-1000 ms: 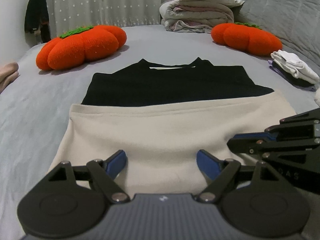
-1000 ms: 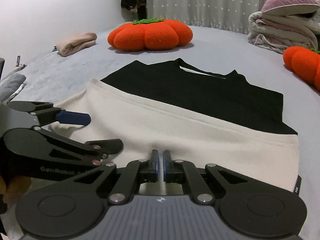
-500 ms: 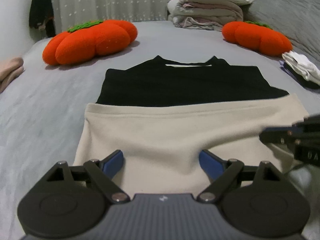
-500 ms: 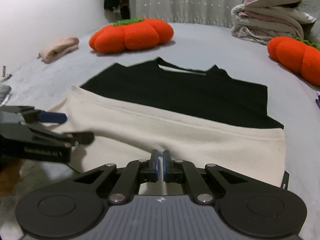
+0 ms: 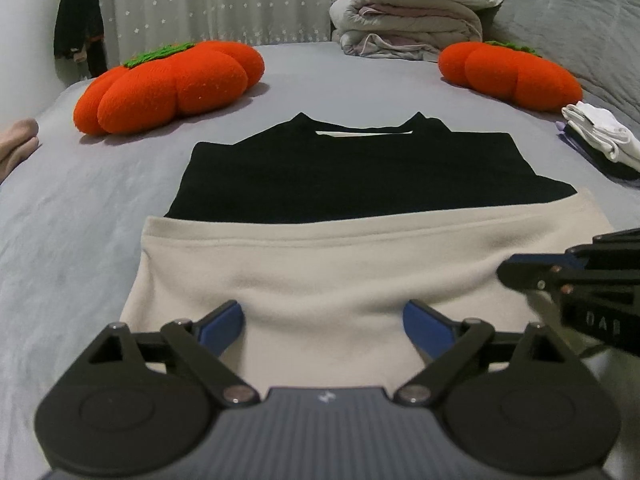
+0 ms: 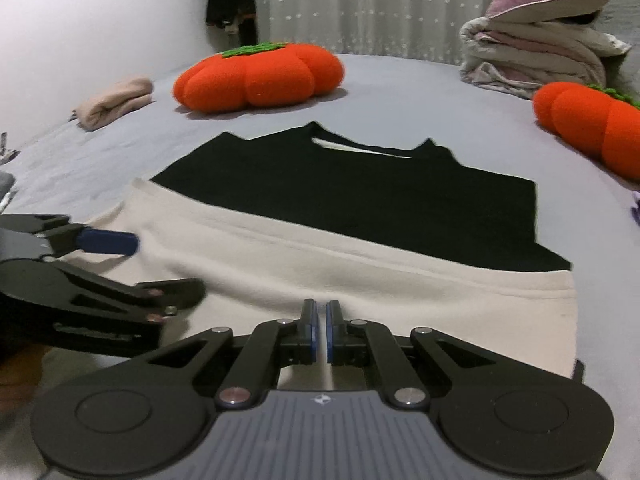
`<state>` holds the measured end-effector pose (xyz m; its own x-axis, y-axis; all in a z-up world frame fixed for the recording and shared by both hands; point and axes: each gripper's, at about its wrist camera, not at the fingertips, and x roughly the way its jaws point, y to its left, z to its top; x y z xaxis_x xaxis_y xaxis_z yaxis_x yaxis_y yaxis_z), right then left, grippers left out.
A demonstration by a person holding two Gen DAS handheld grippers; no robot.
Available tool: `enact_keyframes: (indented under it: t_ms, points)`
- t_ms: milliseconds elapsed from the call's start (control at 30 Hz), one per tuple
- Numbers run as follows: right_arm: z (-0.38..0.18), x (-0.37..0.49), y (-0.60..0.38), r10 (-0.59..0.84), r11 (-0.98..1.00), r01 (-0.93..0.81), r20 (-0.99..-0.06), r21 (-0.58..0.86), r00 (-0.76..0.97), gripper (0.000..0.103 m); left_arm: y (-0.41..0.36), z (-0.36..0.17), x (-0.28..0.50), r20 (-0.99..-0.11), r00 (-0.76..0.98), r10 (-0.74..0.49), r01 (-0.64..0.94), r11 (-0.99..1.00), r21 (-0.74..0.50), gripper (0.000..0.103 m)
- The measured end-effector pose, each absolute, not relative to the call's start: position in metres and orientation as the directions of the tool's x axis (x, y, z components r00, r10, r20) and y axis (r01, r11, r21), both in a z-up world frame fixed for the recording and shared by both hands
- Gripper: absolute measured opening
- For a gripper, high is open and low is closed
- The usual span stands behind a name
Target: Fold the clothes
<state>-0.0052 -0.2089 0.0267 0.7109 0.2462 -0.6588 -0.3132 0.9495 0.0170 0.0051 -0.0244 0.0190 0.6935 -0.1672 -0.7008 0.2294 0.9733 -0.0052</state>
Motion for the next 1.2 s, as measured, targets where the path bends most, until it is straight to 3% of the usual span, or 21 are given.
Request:
enact_keyframes:
  t_ms: [200, 367, 500, 800, 1000, 1200]
  points:
    - [0.032, 0.002, -0.227, 0.243, 0.964, -0.256, -0.643, 0.076, 0.726, 0.007, -0.026, 0.019, 0.000, -0.697, 0.694, -0.181, 0.253, 0.967, 0.000, 0.092]
    - [0.037, -0.003, -0.213, 0.357, 0.918, -0.386, -0.617, 0.091, 0.702, 0.011, -0.028, 0.018, -0.005, -0.698, 0.688, -0.198, 0.281, 0.960, 0.005, 0.092]
    - [0.027, 0.009, -0.194, 0.348, 0.896, -0.442, -0.674, 0.036, 0.651, 0.011, -0.031, 0.015, -0.009, -0.701, 0.687, -0.192, 0.292, 0.956, 0.025, 0.093]
    - [0.025, 0.029, -0.200, 0.298, 0.937, -0.346, -0.640, 0.054, 0.708, 0.005, -0.028, 0.014, -0.012, -0.701, 0.682, -0.206, 0.315, 0.949, 0.027, 0.094]
    - [0.034, 0.018, -0.203, 0.271, 0.946, -0.322, -0.614, 0.029, 0.741, 0.008, -0.021, 0.023, -0.010, -0.687, 0.689, -0.233, 0.317, 0.949, -0.004, 0.093]
    - [0.032, 0.007, -0.203, 0.321, 0.935, -0.343, -0.638, 0.094, 0.700, 0.009, -0.011, 0.024, 0.002, -0.693, 0.693, -0.200, 0.249, 0.968, -0.030, 0.093]
